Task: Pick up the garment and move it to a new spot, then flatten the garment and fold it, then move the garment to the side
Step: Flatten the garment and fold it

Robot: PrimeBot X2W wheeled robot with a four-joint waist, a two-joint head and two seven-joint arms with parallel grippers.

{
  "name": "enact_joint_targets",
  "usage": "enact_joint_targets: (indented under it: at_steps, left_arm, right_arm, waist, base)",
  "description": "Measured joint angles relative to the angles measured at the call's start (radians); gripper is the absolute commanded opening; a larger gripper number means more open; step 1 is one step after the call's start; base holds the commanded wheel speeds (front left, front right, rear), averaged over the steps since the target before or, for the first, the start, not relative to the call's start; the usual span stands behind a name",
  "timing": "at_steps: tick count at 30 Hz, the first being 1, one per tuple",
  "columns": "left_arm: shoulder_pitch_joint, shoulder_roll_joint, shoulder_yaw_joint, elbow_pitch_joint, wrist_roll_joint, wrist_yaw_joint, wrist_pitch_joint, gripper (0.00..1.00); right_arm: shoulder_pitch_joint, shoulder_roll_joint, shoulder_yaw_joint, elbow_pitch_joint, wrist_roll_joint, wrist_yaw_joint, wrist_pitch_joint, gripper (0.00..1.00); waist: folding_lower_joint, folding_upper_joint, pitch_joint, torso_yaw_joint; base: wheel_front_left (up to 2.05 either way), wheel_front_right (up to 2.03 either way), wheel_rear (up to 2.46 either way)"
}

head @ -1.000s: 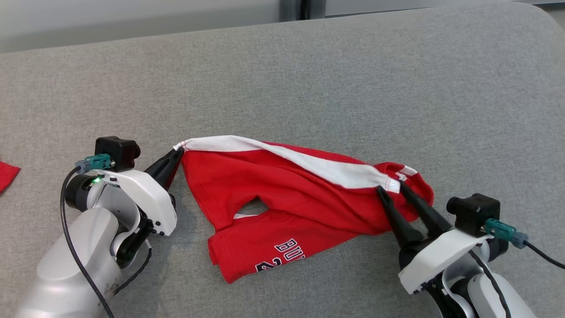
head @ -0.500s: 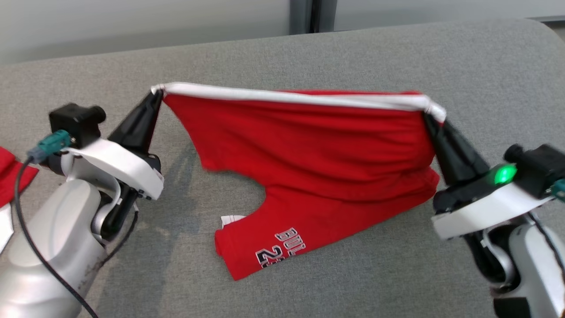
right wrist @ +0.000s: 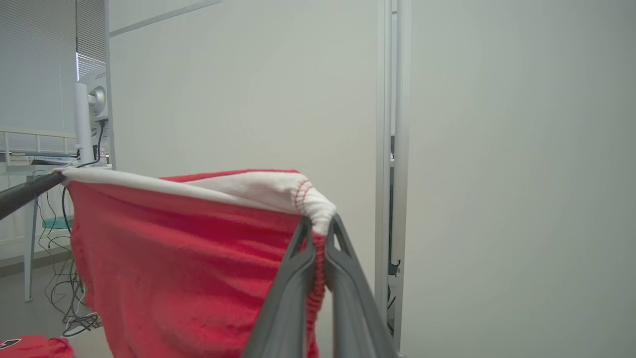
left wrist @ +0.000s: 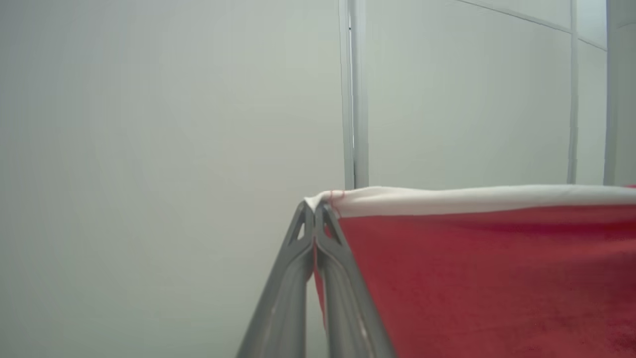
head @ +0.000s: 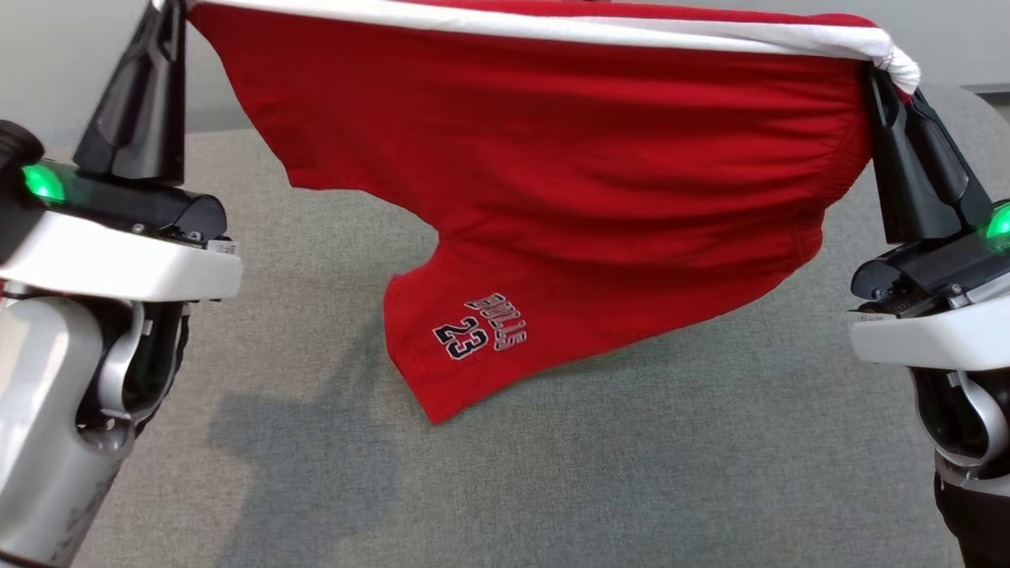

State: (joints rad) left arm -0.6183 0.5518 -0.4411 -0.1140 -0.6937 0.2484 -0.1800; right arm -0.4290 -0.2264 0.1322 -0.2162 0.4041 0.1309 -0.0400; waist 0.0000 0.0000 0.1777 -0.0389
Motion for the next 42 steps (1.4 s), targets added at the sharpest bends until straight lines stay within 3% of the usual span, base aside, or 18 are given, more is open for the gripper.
enact_joint_targets:
  at_steps: [6, 12, 23, 29, 36, 42]
  left_arm:
    - [0.019, 0.037, 0.023, -0.143, 0.026, 0.071, 0.04, 0.0]
    - [0.006, 0.038, 0.004, -0.138, 0.024, 0.067, 0.077, 0.0]
    - [-0.306, -0.04, -0.067, 0.234, 0.017, -0.108, 0.113, 0.0]
    - [-0.583, -0.109, -0.08, 0.536, 0.055, -0.208, 0.043, 0.0]
    - [-0.824, -0.164, -0.086, 0.806, 0.108, -0.258, -0.037, 0.0]
    - [-0.884, -0.219, -0.086, 0.983, 0.093, -0.306, -0.054, 0.0]
  right_arm:
    - [0.012, 0.016, -0.017, -0.017, 0.007, 0.0, 0.013, 0.0]
    - [-0.003, 0.03, -0.014, 0.042, 0.046, 0.0, 0.028, 0.0]
    - [-0.315, -0.003, 0.072, 0.339, 0.118, 0.0, -0.044, 0.0]
    - [-0.599, 0.014, 0.137, 0.58, 0.154, 0.0, -0.162, 0.0]
    - [-0.853, 0.071, 0.159, 0.834, 0.176, 0.0, -0.22, 0.0]
    - [-0.918, 0.102, 0.163, 0.962, 0.161, 0.0, -0.222, 0.0]
  waist:
    - [0.0, 0.0, -0.019, 0.004]
    - [0.0, 0.0, -0.006, 0.003]
    - [0.0, 0.0, 0.088, 0.014]
    - [0.0001, 0.0, 0.169, 0.018]
    - [0.0, 0.0, 0.235, 0.006]
    - [0.0001, 0.0, 0.264, 0.007]
  base:
    - [0.0, 0.0, 0.0]
    - [0.0, 0.0, 0.0]
    - [0.0, 0.0, 0.0]
    - [0.0, 0.0, 0.0]
    - [0.0, 0.0, 0.0]
    - [0.0, 0.0, 0.0]
